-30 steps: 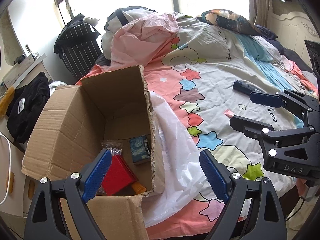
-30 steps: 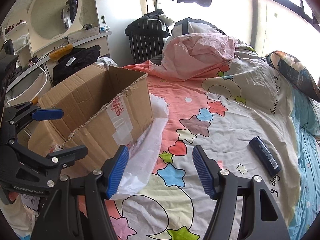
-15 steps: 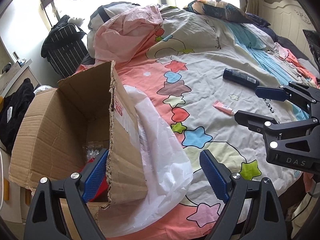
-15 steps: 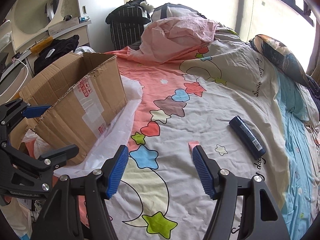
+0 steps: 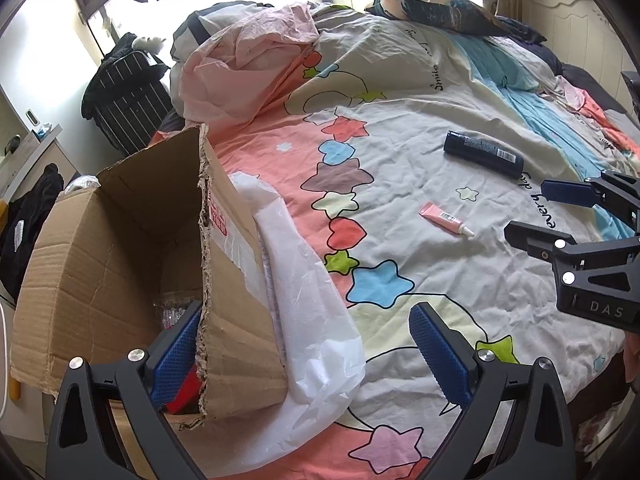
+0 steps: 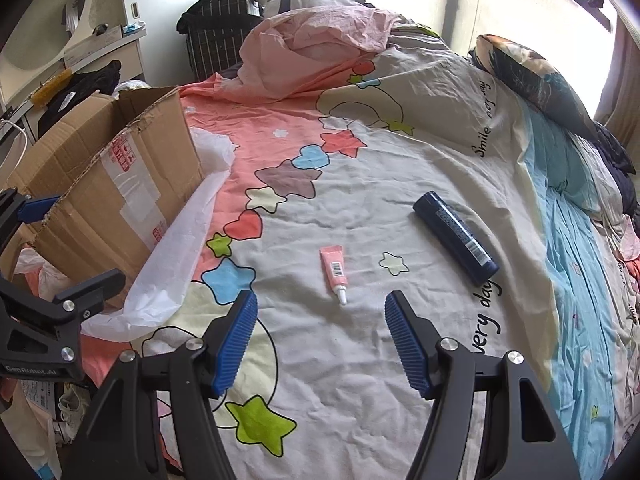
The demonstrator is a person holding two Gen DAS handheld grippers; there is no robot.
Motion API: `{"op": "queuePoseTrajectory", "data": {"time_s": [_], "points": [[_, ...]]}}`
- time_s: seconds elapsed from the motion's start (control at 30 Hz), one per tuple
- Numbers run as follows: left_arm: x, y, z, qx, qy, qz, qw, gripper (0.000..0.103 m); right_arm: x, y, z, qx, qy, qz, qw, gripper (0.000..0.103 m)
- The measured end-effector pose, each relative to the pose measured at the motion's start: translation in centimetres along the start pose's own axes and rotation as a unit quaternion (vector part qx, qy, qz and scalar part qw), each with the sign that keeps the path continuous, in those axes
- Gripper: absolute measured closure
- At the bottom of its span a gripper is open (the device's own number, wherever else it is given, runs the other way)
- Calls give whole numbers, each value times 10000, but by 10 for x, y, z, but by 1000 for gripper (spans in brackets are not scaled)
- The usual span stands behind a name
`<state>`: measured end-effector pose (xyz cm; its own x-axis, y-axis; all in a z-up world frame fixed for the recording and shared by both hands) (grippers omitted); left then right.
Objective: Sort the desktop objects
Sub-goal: 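Move both tools back from the box toward the spray can and pink tube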
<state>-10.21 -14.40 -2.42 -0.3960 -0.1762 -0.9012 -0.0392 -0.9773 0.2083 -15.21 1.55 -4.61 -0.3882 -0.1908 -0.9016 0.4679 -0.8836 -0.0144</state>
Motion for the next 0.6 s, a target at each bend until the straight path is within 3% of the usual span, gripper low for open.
{"op": "queuePoseTrajectory", "data": {"time_s": [0.17, 0.33, 0.43, 0.6], "points": [[-18, 1, 2, -112, -205, 33, 9997, 2, -1, -20, -3, 136, 6, -63, 9999, 40], [-44, -19, 4, 56, -410, -327, 9986, 2, -3, -33, -8, 218, -1, -119, 9997, 40], [-45, -45, 4, 296, -324, -677, 9967, 2, -4, -41, -11, 268, -5, -152, 9995, 40], [-28, -80, 3, 571, -146, -627, 9963, 2, -8, -52, -17, 299, -26, -210, 9993, 40]]}}
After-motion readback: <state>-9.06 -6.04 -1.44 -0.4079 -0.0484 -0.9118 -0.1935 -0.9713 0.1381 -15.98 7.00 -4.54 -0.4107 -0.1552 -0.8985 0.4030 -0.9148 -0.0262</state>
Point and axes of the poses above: each gripper's, at about its wrist camera, not at the fingertips, and x roughly the way its jaws point, y to its left, z to its top, the point moved 10 cm from there along x, roughly the way its jaws point, and after that the axes turned 11 degrees about y, right-handed, at the moved point
